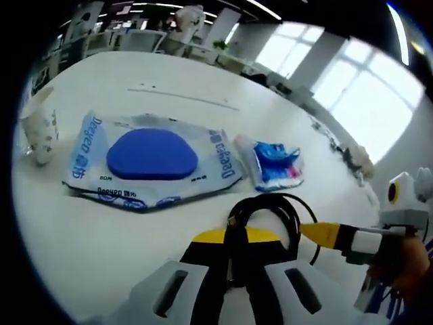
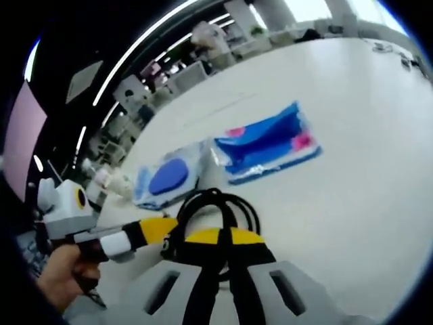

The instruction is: Arrange the tabletop items into an orderly group along one side of the table until the central work area is clear of visible clutter.

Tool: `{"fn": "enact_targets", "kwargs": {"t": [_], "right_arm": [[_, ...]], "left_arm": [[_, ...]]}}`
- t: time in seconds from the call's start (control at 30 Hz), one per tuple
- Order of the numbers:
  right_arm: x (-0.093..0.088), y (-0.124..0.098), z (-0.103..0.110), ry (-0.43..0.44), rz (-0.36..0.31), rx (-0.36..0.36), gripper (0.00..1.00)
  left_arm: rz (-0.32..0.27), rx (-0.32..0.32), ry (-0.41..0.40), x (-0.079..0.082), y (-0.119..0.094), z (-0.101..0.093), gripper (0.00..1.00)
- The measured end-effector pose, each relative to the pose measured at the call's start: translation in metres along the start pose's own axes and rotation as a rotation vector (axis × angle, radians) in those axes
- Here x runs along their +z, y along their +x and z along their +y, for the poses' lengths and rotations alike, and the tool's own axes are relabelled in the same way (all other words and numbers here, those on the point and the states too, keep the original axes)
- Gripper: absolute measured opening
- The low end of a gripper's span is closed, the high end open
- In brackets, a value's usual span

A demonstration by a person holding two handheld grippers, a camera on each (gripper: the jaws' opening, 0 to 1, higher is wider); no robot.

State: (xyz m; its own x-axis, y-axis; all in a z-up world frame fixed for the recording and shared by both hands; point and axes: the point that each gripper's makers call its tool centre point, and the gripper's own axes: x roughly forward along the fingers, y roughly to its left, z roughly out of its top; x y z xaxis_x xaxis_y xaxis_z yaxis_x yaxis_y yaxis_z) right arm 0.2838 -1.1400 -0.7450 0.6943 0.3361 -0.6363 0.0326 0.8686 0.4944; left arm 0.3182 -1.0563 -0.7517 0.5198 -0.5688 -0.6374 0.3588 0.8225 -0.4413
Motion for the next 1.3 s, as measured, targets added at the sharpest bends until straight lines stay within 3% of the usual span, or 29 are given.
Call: {"fn": "enact_targets", "kwargs": {"t": [0.63, 0.93, 1.13, 1.3], "right_arm": [[-0.006, 0.008, -0.011, -0.084, 0.03, -0.08, 0.02], [-0.003, 0.007, -0.011, -0.09, 0.02, -0.089, 0.04], [0.005, 0.001, -0.007, -0.126, -0.011, -0.075, 0.11], [0.013, -0.006, -0.002, -0.228, -0.041, -0.059, 0.29]], "left_arm": [[0.0, 0.038, 0.025, -0.003, 0.002, 0.003, 0.1], [-0.004, 0.052, 0.104, -0.001, 0.001, 0.006, 0.15], [-0.032, 0.016, 0.127, 0.006, -0.01, 0.005, 0.26], [-0.073, -0.016, 0.157, 0.017, -0.021, 0.006, 0.35]]}}
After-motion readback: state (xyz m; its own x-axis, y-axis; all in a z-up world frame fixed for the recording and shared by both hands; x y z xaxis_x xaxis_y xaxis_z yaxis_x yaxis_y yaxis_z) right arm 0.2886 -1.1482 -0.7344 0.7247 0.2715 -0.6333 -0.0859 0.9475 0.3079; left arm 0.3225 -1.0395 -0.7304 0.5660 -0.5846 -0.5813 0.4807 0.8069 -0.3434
